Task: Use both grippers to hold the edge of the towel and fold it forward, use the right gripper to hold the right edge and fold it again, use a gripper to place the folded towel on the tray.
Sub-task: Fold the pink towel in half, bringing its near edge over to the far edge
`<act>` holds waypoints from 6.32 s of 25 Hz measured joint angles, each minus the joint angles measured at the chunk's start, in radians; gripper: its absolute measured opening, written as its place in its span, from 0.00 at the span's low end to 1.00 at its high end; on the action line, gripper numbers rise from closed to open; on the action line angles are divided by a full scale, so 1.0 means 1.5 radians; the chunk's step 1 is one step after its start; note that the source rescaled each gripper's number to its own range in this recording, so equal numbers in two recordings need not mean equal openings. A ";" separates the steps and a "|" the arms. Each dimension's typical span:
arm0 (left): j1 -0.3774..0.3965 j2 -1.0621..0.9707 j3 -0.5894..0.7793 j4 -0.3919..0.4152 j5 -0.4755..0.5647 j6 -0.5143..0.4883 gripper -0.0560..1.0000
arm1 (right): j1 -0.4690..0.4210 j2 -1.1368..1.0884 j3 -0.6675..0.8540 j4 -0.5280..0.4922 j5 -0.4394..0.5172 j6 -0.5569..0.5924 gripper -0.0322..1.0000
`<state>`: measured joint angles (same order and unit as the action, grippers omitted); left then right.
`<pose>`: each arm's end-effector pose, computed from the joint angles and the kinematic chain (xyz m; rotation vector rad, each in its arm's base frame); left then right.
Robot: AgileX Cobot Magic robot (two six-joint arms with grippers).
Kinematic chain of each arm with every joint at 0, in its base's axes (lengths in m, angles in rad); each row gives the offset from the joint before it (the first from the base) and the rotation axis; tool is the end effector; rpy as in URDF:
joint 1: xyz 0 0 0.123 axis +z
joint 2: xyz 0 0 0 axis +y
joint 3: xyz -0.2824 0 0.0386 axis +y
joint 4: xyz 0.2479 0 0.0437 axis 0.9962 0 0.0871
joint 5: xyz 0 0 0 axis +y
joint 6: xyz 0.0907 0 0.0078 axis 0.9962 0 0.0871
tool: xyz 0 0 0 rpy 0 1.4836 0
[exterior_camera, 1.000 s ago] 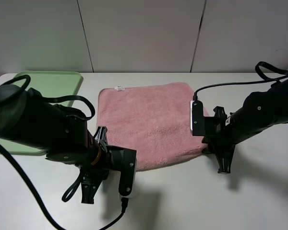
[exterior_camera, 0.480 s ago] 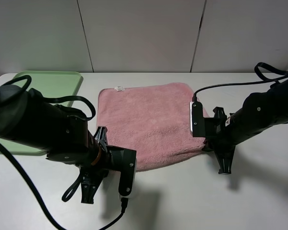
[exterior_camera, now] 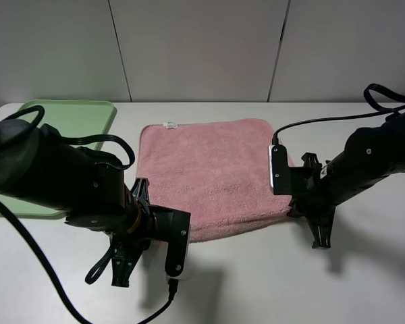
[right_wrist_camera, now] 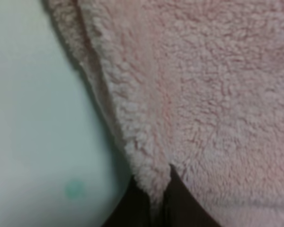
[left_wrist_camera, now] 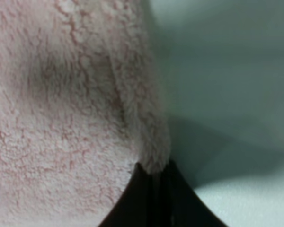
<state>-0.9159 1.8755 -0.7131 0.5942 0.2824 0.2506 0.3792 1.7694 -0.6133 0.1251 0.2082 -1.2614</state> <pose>0.1837 -0.2158 0.0837 2.1753 1.8697 0.2081 0.2405 0.0984 0.0959 -1.9692 2.0677 -0.1233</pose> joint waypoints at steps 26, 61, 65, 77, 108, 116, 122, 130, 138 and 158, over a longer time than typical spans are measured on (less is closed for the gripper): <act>-0.001 -0.089 -0.089 -0.012 0.186 -0.001 0.05 | 0.000 -0.081 0.002 0.004 0.045 0.000 0.03; -0.001 -0.180 -0.209 -0.015 0.364 -0.001 0.05 | 0.000 -0.200 -0.095 0.019 0.278 0.075 0.03; -0.001 -0.220 -0.209 -0.016 0.366 -0.001 0.05 | 0.000 -0.235 -0.095 0.025 0.306 0.079 0.03; -0.006 -0.274 -0.212 -0.055 0.411 -0.001 0.05 | 0.000 -0.347 -0.096 0.042 0.364 0.096 0.03; 0.096 -0.245 -0.216 -0.078 0.343 -0.013 0.05 | 0.002 -0.218 -0.166 0.045 0.325 0.120 0.03; 0.142 -0.167 -0.224 -0.085 0.303 0.003 0.05 | 0.006 -0.142 -0.181 0.043 0.291 0.120 0.03; 0.160 -0.110 -0.269 -0.085 0.302 0.026 0.05 | 0.006 -0.098 -0.204 0.026 0.283 0.120 0.03; 0.179 -0.038 -0.324 -0.086 0.313 0.043 0.05 | 0.004 -0.039 -0.254 0.009 0.283 0.120 0.03; 0.200 -0.019 -0.335 -0.095 0.283 0.053 0.05 | -0.019 0.001 -0.281 0.009 0.272 0.120 0.03; 0.215 -0.019 -0.336 -0.110 0.246 0.054 0.05 | -0.038 0.006 -0.285 0.009 0.220 0.118 0.03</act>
<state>-0.5937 1.8473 -1.2174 0.4293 0.6519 0.3316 0.3219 1.7780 -1.0406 0.1384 0.5387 -1.0842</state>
